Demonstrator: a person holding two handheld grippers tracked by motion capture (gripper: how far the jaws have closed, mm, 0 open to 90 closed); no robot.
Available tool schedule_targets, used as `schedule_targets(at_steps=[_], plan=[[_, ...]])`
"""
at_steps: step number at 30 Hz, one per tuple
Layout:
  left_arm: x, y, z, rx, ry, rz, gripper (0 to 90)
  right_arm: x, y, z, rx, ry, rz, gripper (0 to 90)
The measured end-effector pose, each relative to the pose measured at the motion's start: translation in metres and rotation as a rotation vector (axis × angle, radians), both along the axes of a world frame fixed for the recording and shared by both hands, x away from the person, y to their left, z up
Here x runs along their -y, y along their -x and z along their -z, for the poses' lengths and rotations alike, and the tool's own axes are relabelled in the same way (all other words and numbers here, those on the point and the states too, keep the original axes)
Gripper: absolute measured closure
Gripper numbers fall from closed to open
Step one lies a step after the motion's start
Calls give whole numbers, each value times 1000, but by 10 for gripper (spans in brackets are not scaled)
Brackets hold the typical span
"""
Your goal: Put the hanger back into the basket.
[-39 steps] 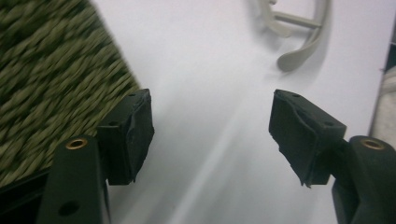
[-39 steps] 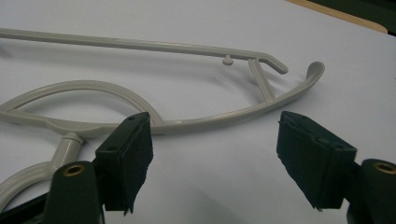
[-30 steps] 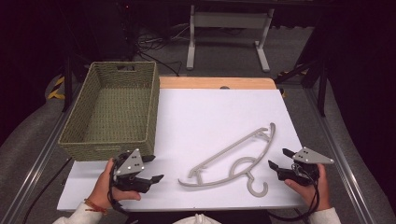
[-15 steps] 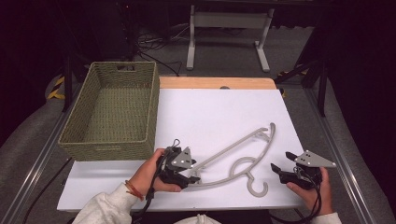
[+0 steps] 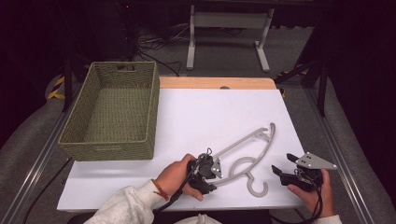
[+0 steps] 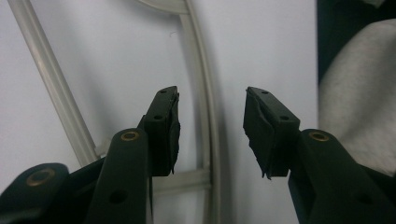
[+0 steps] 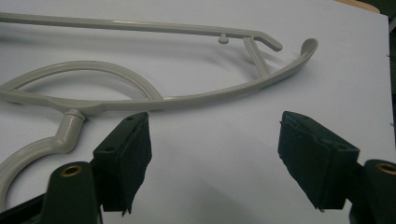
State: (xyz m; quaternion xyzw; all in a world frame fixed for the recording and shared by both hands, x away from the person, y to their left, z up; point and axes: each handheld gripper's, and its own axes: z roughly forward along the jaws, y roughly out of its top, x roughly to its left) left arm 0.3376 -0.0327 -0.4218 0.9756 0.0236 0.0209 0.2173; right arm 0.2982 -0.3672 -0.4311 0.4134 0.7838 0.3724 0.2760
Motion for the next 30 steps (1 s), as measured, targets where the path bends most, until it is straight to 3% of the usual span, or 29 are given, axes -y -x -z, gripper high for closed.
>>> schedule_targets(at_steps=[4, 7, 10, 15, 18, 20, 23, 26, 28, 30], plan=[[8, -5, 8, -2, -33, -18, 614, 0, 0, 1, -6, 2, -3, 259], [5, -9, 10, -34, -11, -16, 659, 1, -1, 2, -6, -7, -7, 258], [4, -8, 9, -24, -22, -8, 796, 2, -1, 2, -8, -9, -8, 256], [3, -10, 9, -12, -21, 16, 823, 1, -1, 3, -12, -7, -17, 256], [3, -6, 8, 24, -34, 34, 827, 1, -1, 3, -13, -5, -21, 256], [1, -6, 9, 30, -18, 34, 828, 1, -1, 2, -8, -4, -20, 256], [-2, -8, 9, 94, -24, 28, 829, 3, -1, 0, 10, -12, -11, 255], [-5, -7, 8, 131, -2, 26, 829, 5, 0, -1, 26, -25, 0, 255], [-7, -6, 4, 138, 36, 32, 829, 7, -1, -2, 26, -51, -4, 255], [-10, -4, -1, 190, 55, 17, 829, 8, -2, -1, 23, -66, -4, 257]])
